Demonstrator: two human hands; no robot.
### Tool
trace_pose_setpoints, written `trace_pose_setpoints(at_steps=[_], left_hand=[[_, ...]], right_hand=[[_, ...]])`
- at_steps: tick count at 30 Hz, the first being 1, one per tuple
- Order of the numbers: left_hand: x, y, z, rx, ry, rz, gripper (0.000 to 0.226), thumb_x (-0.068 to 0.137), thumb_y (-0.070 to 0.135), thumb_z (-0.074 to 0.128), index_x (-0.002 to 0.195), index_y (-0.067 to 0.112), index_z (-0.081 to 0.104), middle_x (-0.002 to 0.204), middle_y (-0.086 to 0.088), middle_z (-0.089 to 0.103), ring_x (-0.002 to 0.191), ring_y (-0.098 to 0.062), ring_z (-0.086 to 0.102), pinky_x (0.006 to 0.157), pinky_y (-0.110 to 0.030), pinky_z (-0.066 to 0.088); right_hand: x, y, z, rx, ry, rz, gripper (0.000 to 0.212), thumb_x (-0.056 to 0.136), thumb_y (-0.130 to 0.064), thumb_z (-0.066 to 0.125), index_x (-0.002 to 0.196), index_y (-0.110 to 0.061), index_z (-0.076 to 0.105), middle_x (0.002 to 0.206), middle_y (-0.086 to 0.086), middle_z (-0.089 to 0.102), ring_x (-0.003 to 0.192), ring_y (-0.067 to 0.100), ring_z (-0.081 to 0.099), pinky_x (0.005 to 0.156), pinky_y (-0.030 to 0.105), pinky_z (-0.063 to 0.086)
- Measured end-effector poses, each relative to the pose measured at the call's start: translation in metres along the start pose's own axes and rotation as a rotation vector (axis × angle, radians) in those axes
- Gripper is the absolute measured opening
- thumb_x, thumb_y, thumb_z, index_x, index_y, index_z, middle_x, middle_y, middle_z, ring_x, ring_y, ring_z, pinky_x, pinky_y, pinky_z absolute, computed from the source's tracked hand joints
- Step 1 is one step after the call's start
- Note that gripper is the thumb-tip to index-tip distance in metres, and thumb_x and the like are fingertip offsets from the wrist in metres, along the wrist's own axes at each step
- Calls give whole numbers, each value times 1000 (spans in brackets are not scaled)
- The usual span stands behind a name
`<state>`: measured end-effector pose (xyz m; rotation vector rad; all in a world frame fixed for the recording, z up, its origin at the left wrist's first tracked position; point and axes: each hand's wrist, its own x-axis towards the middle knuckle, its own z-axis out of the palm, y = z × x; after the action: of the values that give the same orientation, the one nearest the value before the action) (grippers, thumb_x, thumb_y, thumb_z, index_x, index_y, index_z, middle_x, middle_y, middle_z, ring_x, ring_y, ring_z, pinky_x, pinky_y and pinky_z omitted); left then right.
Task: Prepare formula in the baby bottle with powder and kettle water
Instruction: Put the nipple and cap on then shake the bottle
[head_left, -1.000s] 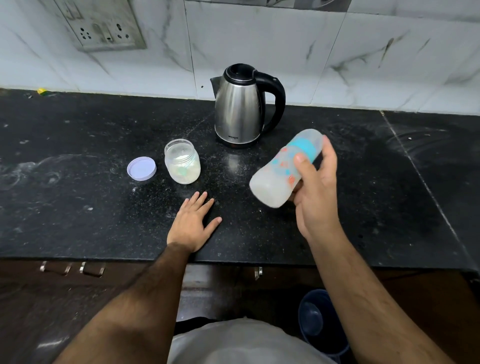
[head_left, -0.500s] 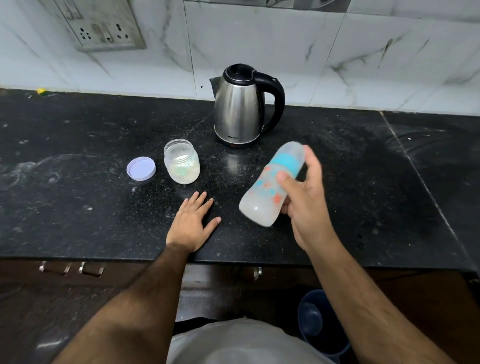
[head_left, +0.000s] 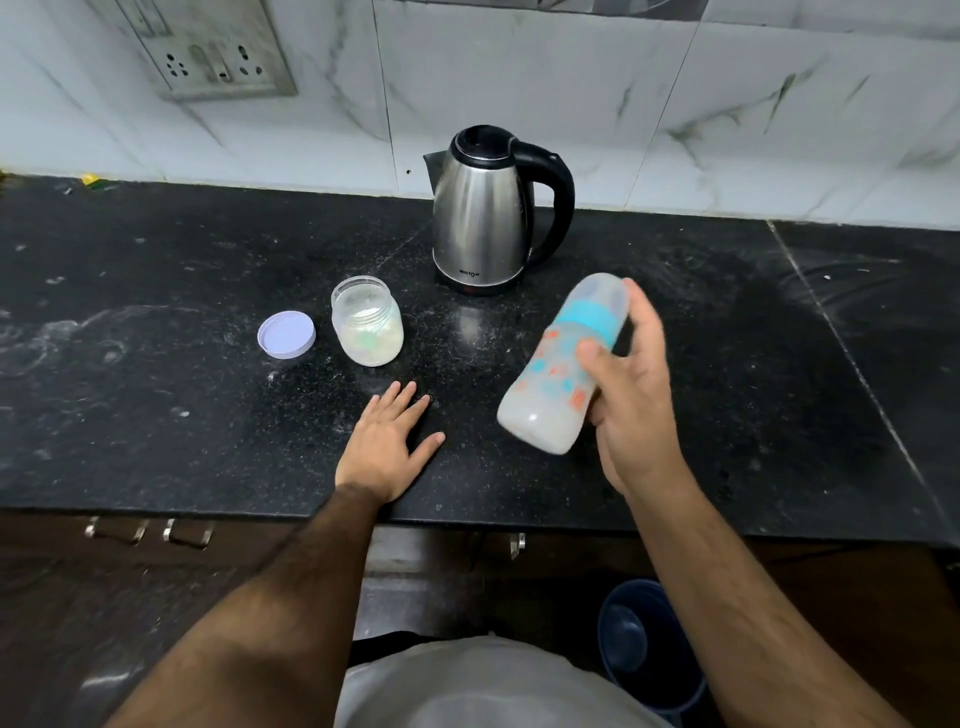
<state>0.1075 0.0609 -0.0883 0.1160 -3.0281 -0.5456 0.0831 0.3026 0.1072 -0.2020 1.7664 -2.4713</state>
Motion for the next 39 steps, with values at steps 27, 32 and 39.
trace_pose_setpoints(at_steps=[27,32,39], left_hand=[[0,-1,2,9,1,1,80,87,70,24,147,22,42,160,-1,28,151,-16,14,124,-34,6],[1,-2,2,11,4,2,79,87,70,24,147,22,42,160,-1,28,151,-16,14,124,-34,6],[0,-1,1,6,-6,3,81,86,70,22,148,21,41,160,-1,28,151,-16,13,124,-35,6]], right_hand=[[-2,3,7,-30,-24,85,70,91,-13,61,150,-28,26,104,-6,74,91,13,72,77,36,59],[-1,0,7,7,10,44,68,91,-12,60,149,-26,29,109,-5,71,93,16,71,78,38,58],[-9,1,9,-50,-99,138,72,89,-11,62,149,-31,27,116,5,69,96,18,72,76,36,59]])
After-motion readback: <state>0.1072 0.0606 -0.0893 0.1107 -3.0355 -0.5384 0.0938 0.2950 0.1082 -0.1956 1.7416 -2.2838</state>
